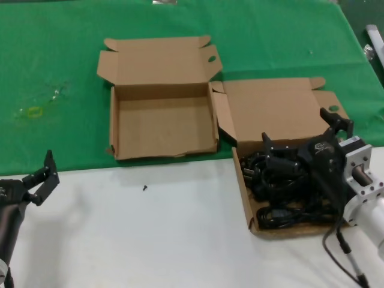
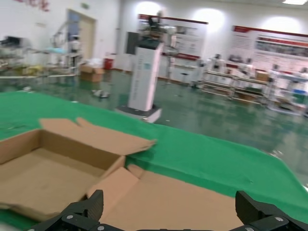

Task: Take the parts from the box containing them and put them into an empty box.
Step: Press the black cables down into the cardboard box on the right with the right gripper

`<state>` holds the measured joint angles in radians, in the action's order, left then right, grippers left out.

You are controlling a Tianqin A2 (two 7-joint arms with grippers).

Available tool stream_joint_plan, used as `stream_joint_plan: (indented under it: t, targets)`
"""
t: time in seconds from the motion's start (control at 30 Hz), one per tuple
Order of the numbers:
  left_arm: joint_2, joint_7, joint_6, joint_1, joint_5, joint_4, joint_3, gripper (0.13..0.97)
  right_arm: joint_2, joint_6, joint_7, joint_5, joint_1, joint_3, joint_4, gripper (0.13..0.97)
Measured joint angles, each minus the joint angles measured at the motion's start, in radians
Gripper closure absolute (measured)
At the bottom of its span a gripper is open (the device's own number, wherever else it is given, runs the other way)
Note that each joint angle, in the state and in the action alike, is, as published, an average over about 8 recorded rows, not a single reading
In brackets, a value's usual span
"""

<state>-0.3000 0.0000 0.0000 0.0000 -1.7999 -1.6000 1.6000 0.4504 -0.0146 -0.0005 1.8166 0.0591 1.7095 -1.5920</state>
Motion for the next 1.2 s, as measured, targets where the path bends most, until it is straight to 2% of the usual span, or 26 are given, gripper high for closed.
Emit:
stream_joint_plan:
  t: [0.1,0.23,0.5,0.53,0.63,0.8,0.93,1.2]
  targets:
    - [0.000,0.000,0.000,0.000,0.000,0.000,0.000,0.341,0.076,-0.028,0.022,0.003,0.010,0.030,-0.018,0.129]
    - [0.000,0.000,0.000,0.000,0.000,0.000,0.000,0.341,0.177,-0.107,0.041,0.002,0.034,0.038,-0.036,0.129]
    - [0.000,0.000,0.000,0.000,0.000,0.000,0.000,0.550,0.361,-0.366,0.054,0.021,0.130,0.021,-0.035,0.129]
    - [0.000,0.000,0.000,0.000,0.000,0.000,0.000,0.550,0.382,-0.403,0.055,0.024,0.146,0.023,-0.032,0.129]
    - [0.000,0.000,0.000,0.000,0.000,0.000,0.000,0.627,0.435,-0.517,0.054,0.028,0.203,0.037,-0.019,0.129]
    - [0.000,0.000,0.000,0.000,0.000,0.000,0.000,0.755,0.489,-0.698,0.026,0.015,0.320,0.076,0.021,0.129]
    - [0.000,0.000,0.000,0.000,0.000,0.000,0.000,0.755,0.507,-0.839,-0.026,-0.009,0.420,0.118,0.074,0.129]
    - [0.000,0.000,0.000,0.000,0.000,0.000,0.000,0.888,0.520,-1.092,-0.176,-0.059,0.564,0.195,0.191,0.129]
